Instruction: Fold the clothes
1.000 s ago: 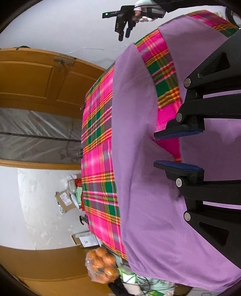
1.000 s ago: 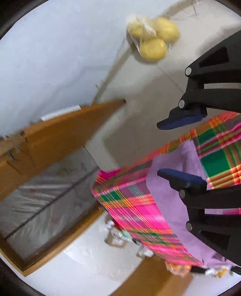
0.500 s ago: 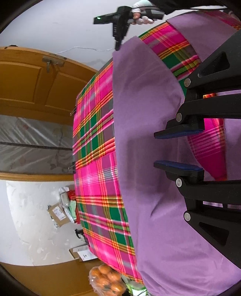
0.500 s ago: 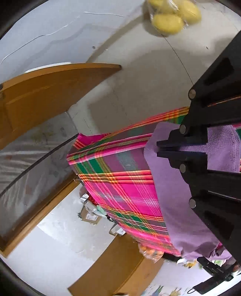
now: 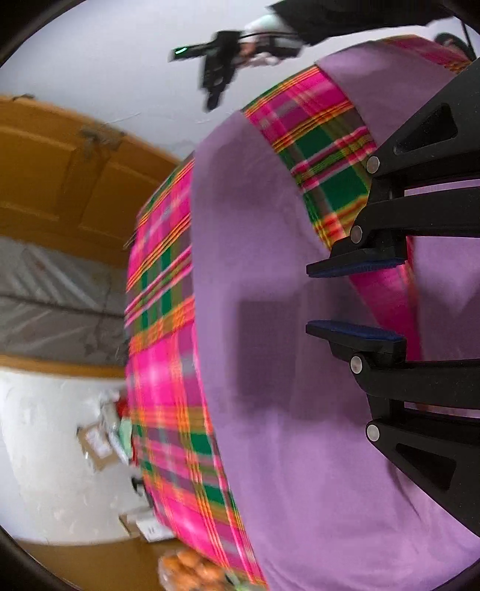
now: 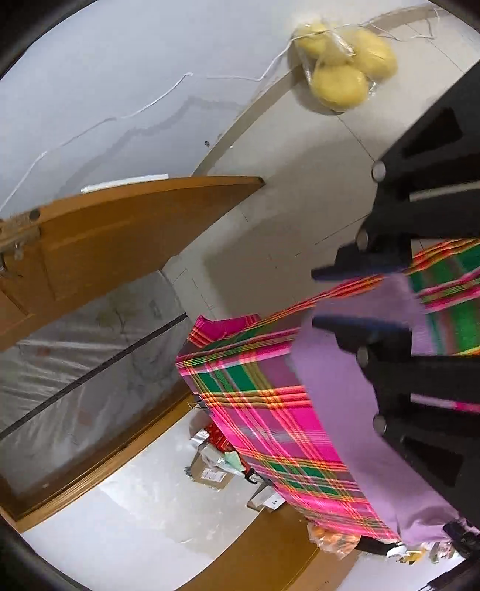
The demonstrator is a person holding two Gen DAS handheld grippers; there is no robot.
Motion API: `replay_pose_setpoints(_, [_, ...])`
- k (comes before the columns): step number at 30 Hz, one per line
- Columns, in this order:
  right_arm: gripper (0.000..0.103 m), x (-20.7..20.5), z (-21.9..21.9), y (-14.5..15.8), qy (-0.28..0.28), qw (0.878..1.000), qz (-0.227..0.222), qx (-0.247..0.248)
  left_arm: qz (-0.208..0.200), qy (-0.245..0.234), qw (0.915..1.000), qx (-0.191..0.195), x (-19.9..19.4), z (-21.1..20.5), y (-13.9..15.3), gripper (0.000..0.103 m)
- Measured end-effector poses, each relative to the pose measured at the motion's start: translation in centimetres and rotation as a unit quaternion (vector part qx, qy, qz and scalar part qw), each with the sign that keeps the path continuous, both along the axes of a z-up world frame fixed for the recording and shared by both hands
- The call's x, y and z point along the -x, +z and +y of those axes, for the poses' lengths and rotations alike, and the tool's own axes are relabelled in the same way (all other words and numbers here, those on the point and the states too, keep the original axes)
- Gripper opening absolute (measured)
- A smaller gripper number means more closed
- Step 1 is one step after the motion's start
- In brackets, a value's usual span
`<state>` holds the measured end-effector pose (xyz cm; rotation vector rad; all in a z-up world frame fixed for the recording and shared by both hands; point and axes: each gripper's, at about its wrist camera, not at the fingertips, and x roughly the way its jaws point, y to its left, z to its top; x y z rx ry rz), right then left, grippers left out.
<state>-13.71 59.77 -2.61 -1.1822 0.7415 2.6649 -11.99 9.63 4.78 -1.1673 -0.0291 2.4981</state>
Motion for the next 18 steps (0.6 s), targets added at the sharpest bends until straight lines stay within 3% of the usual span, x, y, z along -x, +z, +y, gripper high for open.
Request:
replay_pose_setpoints(2, [0.026,-1.5,-0.4,-0.2,0.0,1.0,0.0,0.006,0.007,0.026,0.9996,-0.003,-0.7,-2.0,0.5,0.025])
replay_pose_setpoints(6, [0.027,-3.1,-5.8,0.9,0.09,0.996,0.021,-0.012,0.009,0.067,0.9977,0.011,-2.0,-5.4,0.5,0.025])
replay_pose_setpoints(11, [0.029,-4.2,-15.5,2.7,0.223,0.973,0.042,-0.036,-0.011,0.096,0.9951,0.024,-3.9,-8.0,-1.0,0.025])
replay_pose_setpoints(14, [0.029,-5.0,-20.7,3.2,0.262,0.963,0.048,-0.051,-0.012,0.111,0.9933,0.031,-5.1,-8.8,-1.2,0.025])
replay_pose_setpoints(18, [0.029,-7.2,-27.6,5.3,0.288,0.948,0.057,-0.127,0.01,0.116,0.9926,0.033,-7.2,-8.9,-0.3,0.025])
